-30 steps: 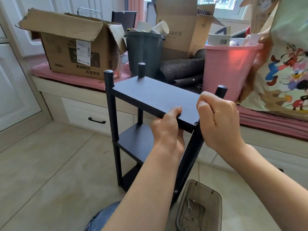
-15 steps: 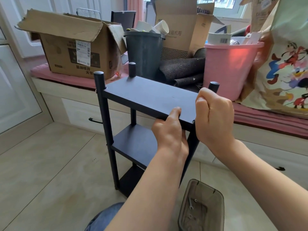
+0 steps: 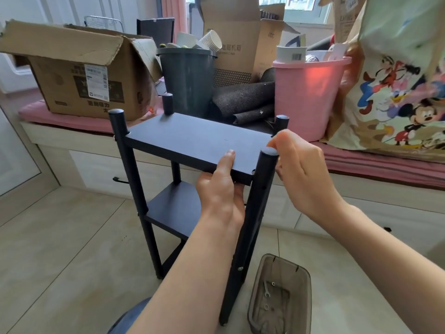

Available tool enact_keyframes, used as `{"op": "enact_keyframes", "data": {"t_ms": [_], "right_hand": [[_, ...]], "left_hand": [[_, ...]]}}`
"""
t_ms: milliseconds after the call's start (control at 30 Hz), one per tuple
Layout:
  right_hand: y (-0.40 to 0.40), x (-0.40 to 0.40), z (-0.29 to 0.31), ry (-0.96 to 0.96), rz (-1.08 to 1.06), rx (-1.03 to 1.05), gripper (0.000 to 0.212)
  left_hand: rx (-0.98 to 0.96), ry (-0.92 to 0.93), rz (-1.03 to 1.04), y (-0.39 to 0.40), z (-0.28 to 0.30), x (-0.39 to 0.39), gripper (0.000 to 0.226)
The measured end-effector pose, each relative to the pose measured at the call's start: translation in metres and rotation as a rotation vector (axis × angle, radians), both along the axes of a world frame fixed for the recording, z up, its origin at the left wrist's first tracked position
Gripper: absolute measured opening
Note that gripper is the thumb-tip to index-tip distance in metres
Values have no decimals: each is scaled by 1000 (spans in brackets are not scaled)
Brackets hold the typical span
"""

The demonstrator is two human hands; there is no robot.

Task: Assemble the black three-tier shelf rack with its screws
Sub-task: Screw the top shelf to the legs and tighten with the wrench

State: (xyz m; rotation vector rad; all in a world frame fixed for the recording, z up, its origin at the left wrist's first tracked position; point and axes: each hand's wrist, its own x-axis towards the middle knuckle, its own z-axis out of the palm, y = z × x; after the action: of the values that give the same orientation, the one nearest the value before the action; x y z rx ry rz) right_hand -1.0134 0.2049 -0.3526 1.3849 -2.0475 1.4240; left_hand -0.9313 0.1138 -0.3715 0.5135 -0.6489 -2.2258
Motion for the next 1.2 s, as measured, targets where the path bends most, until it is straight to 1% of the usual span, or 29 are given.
{"op": "enact_keyframes", "data": {"t_ms": [67,167,233,333,467,500,567,633,667,733,800,867,967,1067,1100,1133,1200], "right_hand": [[16,-13,-10,-94,-40,-30,44],[39,-34,-35,-167,-125,41,42],[52,-48,-58,-227,-158,127,43],[69,-67,-99,-383,-209,279,41],[80,-85,-149,-560,-286,505,37],[81,-88,-159,-613,-301,556,36],[82,-92,-179,-778,-315,634,32],[82,-94,-196,-939,-301,729,28],[82,-94,-205,-989,-289,789,27],[83,-91,-223,-1062,-270,891,23],[82,-88,-245,-1126,-239,968,24],[80,-85,-269,-1132,-221,1058,29],[76,-82,-305,-1109,-236,1145,29],[71,-79,-337,-1099,-257,1209,18],[68,-78,-345,-1076,-254,1238,11],[67,-75,-353,-1025,-238,1289,12],[67,-71,-371,-887,-188,1425,34]], "left_hand": [[15,1,31,1,-1,-3,7],[36,11,81,3,-2,-6,12],[28,31,113,5,-4,-9,12],[6,43,161,10,-6,-14,11],[-41,16,204,13,-10,-18,10],[-56,3,200,14,-11,-18,10],[-95,-37,170,15,-15,-18,8],[-170,-116,121,18,-19,-18,15],[-214,-164,93,20,-22,-18,21],[-293,-231,38,24,-25,-19,34],[-377,-253,0,26,-25,-18,42],[-497,-271,-80,26,-25,-18,61],[-642,-306,-177,22,-29,-21,75],[-665,-289,-216,15,-29,-26,81],[-671,-279,-228,12,-30,-28,80],[-676,-268,-238,11,-29,-30,79],[-672,-244,-249,9,-30,-33,77]]}}
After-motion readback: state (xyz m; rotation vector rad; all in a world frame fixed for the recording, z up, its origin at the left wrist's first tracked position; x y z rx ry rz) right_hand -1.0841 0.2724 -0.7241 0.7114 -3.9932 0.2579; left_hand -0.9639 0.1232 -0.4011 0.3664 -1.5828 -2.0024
